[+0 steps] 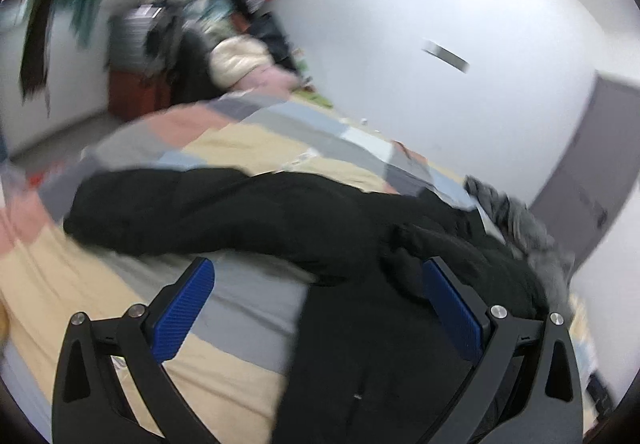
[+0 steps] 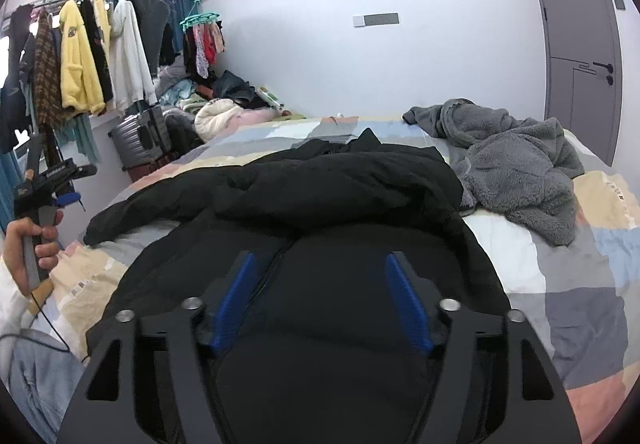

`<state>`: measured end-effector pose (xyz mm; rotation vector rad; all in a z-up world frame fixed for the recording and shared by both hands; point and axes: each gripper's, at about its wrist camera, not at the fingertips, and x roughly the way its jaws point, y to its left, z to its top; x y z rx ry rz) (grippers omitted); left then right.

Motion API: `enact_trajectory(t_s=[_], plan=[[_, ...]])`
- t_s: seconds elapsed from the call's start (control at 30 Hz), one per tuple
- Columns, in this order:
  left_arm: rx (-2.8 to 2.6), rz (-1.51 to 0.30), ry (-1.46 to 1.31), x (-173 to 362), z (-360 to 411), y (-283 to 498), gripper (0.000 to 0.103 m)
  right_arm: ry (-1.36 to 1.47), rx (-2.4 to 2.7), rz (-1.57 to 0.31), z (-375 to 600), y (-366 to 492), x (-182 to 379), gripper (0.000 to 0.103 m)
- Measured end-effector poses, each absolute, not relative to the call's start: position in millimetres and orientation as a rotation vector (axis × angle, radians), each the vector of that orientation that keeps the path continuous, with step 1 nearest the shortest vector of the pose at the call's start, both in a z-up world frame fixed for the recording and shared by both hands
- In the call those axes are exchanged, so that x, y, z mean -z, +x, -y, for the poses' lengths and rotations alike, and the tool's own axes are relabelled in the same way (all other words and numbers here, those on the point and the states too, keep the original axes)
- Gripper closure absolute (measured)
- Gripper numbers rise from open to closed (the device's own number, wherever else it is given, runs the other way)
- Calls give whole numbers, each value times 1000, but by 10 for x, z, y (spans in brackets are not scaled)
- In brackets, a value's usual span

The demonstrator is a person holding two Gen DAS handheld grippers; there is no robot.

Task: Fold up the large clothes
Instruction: 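Move the left tool to the other sleeve cuff and grasp it, then lift the other sleeve with the left tool and swing it over the jacket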

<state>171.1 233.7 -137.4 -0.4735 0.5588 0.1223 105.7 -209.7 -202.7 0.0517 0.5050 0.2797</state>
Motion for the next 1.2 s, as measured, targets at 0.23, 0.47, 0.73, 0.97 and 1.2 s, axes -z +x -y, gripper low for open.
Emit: enact_trajectory(t_s=[0.23,0.47,0.73,0.97,1.2], plan=[[-237,-559,-879,2275,-3616,1663,0,43,-212,-516,2080,1191,2101,11],[-250,-470,-1205,3048,-4281,1572,1,62,-207,-546,2018,1282,2148,9],[-263,-447,-1160,3140,-4543,1925,9,79,-186,-599,1948,1476,2225,9],[-316,-503,-1124,3221,-4680,2232,27,42,-177,-612,1811,1576,2243,9],[-359,-564,-1057,3192,-4717,2351,68,15,-181,-615,1722,1606,2245,9]])
